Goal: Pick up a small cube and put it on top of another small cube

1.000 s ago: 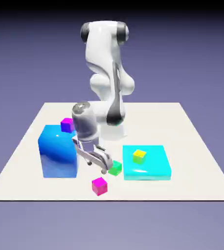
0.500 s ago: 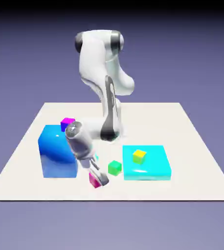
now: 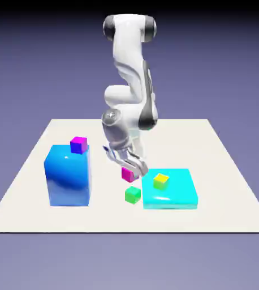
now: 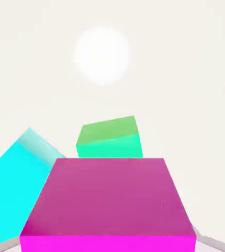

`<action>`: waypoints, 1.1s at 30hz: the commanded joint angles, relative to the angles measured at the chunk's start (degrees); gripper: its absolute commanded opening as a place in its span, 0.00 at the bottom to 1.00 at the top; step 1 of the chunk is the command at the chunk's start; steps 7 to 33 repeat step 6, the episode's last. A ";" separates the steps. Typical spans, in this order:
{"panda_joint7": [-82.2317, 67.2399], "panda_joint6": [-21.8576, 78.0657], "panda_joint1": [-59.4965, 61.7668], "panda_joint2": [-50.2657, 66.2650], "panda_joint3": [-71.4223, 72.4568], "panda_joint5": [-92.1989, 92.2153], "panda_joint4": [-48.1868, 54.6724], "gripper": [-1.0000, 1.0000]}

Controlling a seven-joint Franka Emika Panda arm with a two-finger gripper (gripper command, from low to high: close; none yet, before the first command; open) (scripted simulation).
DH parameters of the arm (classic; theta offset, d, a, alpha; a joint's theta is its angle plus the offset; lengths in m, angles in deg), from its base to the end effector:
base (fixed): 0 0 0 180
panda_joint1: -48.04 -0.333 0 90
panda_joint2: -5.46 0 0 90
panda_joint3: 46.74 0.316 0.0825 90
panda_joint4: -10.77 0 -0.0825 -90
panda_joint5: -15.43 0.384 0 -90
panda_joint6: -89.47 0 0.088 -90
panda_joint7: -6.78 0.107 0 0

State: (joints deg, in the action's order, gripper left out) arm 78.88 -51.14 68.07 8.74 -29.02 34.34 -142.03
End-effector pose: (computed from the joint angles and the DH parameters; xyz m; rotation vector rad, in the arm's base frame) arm 0.3880 -0.0136 0.2007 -2.1777 2.2000 0.5117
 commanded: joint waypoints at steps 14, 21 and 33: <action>-0.04 -2.80 -0.34 2.34 0.09 0.06 -0.47 1.00; -0.04 -2.80 -0.34 2.34 0.09 0.06 -0.47 1.00; -0.04 -2.80 -0.34 2.34 0.09 0.06 -0.47 1.00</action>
